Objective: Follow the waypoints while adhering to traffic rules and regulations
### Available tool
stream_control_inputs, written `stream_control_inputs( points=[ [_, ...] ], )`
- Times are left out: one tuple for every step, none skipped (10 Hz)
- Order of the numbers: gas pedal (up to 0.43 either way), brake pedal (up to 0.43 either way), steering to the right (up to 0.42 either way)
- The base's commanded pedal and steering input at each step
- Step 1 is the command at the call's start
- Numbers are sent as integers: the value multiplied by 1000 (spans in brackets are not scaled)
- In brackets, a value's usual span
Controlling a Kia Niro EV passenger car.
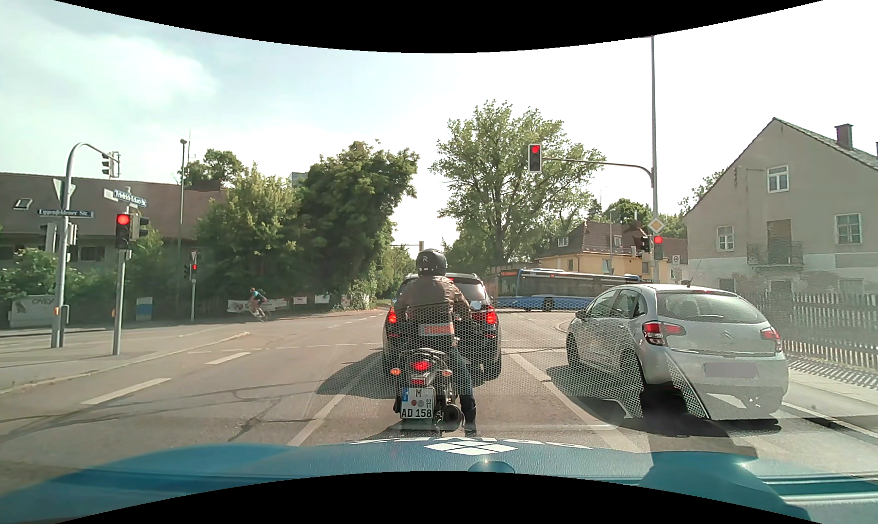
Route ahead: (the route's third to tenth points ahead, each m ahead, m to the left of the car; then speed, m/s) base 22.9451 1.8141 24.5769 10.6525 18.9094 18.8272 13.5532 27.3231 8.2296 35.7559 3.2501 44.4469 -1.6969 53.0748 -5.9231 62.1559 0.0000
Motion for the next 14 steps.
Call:
stream_control_inputs(
  points=[
    [0, 317, -11],
    [0, 317, -10],
    [0, 317, -11],
    [0, 317, -10],
    [0, 317, -11],
    [0, 317, -11],
    [0, 317, -11],
    [0, 317, -11],
    [0, 317, -11],
    [0, 317, -11],
    [0, 317, -10],
    [0, 317, -11],
    [0, 317, -11],
    [0, 317, -11]
  ],
)
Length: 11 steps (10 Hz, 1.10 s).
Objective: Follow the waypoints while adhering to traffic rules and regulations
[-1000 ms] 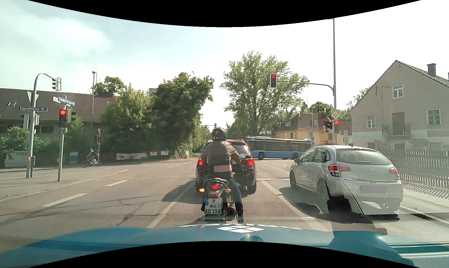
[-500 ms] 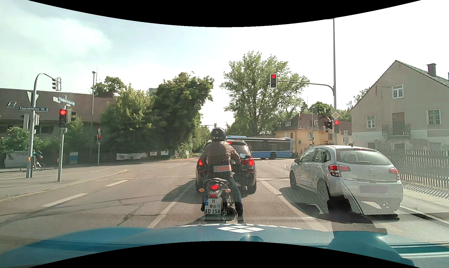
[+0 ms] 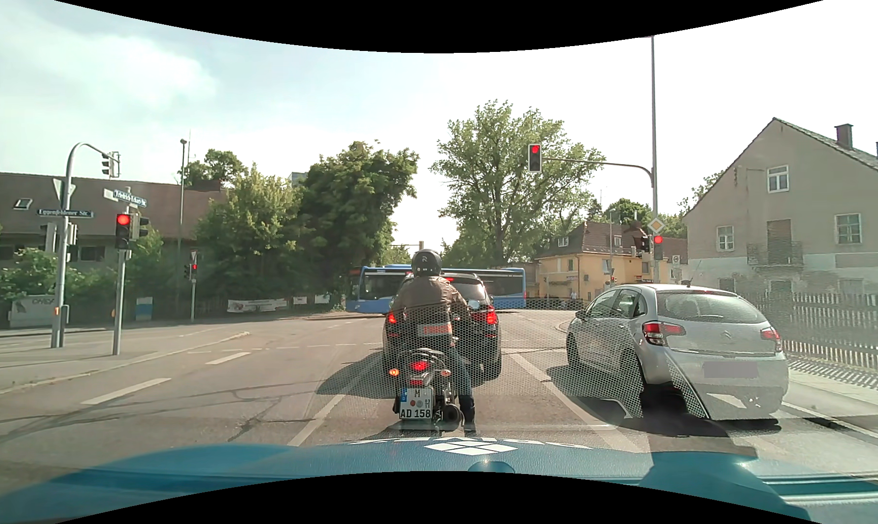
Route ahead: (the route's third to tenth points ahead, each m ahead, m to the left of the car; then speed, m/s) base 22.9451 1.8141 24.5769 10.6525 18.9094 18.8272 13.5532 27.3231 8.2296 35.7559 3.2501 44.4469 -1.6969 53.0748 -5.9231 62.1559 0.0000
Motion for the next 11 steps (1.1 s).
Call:
stream_control_inputs(
  points=[
    [0, 317, -11],
    [0, 317, -11],
    [0, 317, -11],
    [0, 317, -11],
    [0, 317, -11],
    [0, 317, -11],
    [0, 311, -11],
    [0, 317, -11],
    [0, 317, -11],
    [0, 311, -11],
    [0, 317, -10]
  ],
)
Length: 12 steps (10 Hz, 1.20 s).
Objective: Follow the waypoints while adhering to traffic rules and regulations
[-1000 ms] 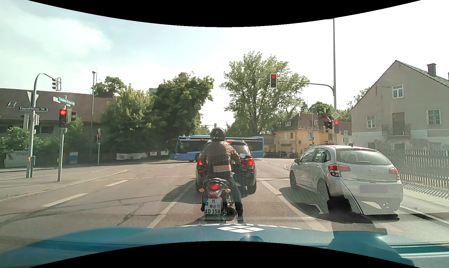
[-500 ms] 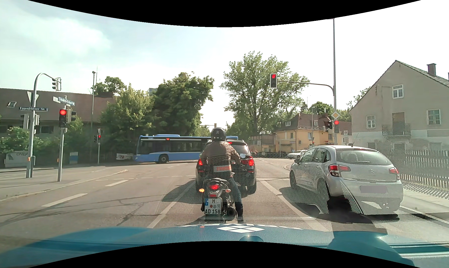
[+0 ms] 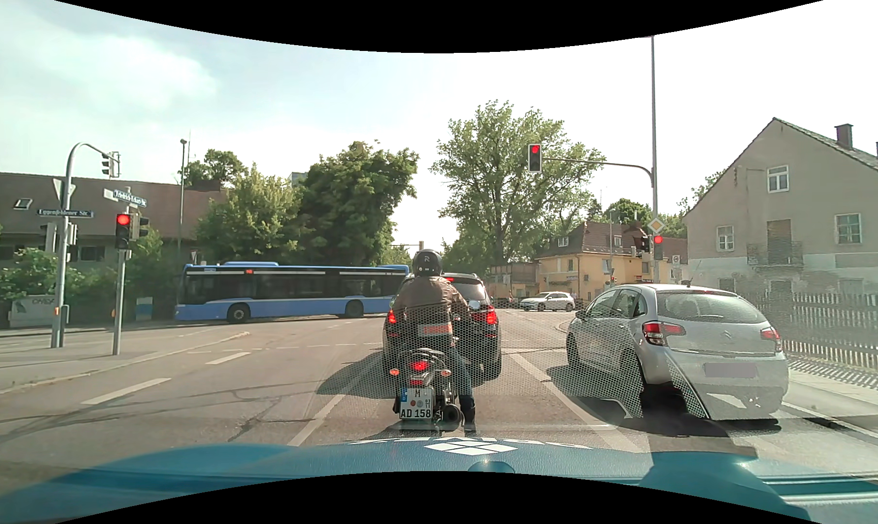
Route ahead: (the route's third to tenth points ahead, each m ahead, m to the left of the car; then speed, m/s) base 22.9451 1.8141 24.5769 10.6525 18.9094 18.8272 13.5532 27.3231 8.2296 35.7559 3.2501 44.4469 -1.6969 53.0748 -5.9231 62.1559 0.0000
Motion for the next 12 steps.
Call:
stream_control_inputs(
  points=[
    [0, 317, -11],
    [0, 317, -11],
    [0, 317, -11],
    [0, 317, -11],
    [0, 317, -11],
    [0, 317, -11],
    [0, 317, -11],
    [0, 317, -11],
    [0, 317, -11],
    [0, 317, -11],
    [0, 317, -11],
    [0, 317, -11]
  ],
)
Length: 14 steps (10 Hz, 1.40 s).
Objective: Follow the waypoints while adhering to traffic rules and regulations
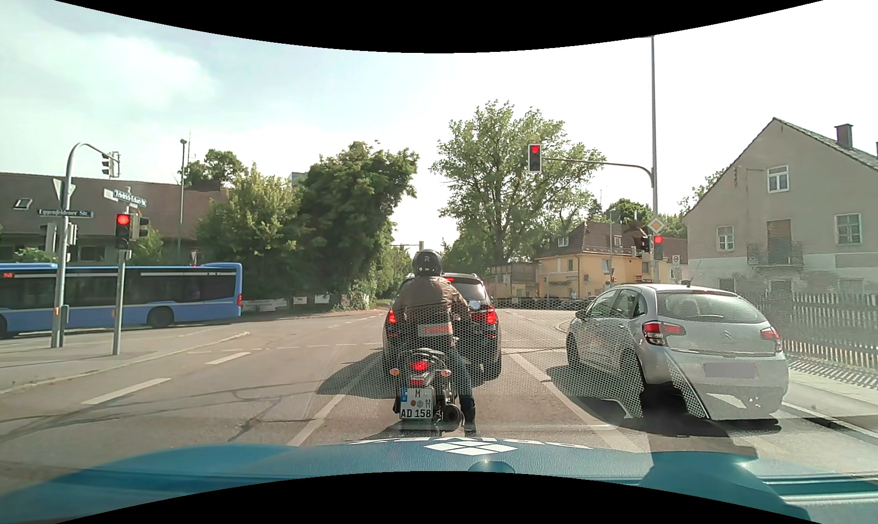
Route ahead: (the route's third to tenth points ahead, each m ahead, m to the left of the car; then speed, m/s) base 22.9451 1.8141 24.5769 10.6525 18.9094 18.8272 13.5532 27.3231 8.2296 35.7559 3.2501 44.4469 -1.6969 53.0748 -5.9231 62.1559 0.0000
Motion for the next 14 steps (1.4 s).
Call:
stream_control_inputs(
  points=[
    [0, 317, -11],
    [0, 317, -11],
    [0, 317, -11],
    [0, 317, -11],
    [0, 317, -10],
    [0, 317, -11],
    [0, 317, -11],
    [0, 317, -11],
    [0, 317, -10],
    [0, 317, -11],
    [0, 317, -11],
    [0, 317, -11],
    [0, 317, -10],
    [0, 317, -11]
  ],
)
